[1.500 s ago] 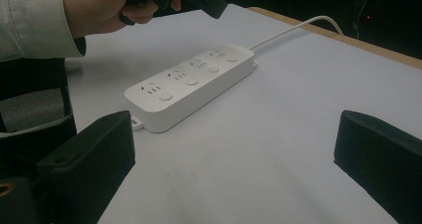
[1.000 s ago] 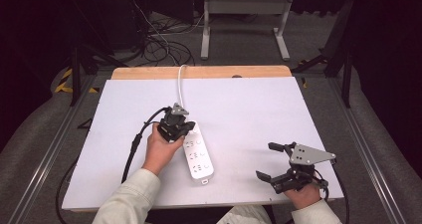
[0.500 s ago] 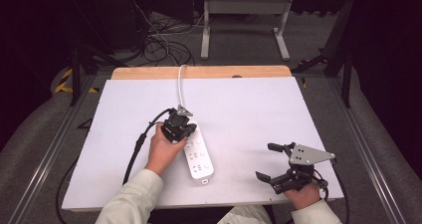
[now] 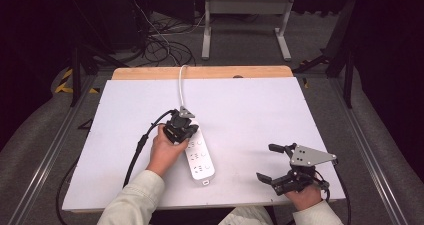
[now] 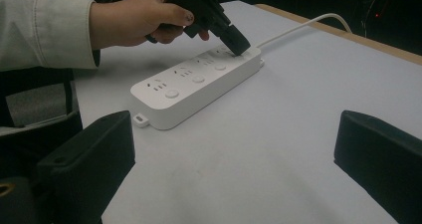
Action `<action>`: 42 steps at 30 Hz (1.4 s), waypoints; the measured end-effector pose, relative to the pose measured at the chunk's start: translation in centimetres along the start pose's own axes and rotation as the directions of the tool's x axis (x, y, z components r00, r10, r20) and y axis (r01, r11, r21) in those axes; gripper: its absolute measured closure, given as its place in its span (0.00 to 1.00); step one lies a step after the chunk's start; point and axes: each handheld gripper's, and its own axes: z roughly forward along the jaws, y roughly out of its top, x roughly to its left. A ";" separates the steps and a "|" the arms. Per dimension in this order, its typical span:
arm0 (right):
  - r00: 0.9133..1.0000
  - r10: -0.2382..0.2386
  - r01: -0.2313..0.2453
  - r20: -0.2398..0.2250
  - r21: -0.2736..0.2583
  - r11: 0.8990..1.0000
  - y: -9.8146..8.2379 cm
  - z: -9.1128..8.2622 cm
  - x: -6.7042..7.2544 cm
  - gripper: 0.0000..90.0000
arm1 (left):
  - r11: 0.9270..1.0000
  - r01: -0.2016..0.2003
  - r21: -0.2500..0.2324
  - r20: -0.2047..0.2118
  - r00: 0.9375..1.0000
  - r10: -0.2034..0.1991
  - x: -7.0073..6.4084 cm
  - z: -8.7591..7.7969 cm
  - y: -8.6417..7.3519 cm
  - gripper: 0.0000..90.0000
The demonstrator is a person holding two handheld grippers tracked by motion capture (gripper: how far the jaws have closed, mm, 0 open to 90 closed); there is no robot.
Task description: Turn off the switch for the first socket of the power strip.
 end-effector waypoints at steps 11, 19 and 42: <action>1.000 -0.001 0.001 -0.004 0.006 1.000 0.0 0.1 0.1 0.03 | 1.000 -0.013 0.005 -0.010 1.000 0.013 -0.2 0.1 -0.1 1.00; 1.000 0.001 -0.001 -0.018 0.002 1.000 0.0 0.1 0.1 0.03 | 1.000 -0.017 0.010 -0.018 1.000 0.017 -0.4 0.2 0.0 1.00; 1.000 -0.009 0.009 -0.025 -0.003 1.000 0.1 0.1 0.2 0.03 | 1.000 0.006 0.001 -0.040 0.999 -0.006 -0.6 0.2 -0.1 1.00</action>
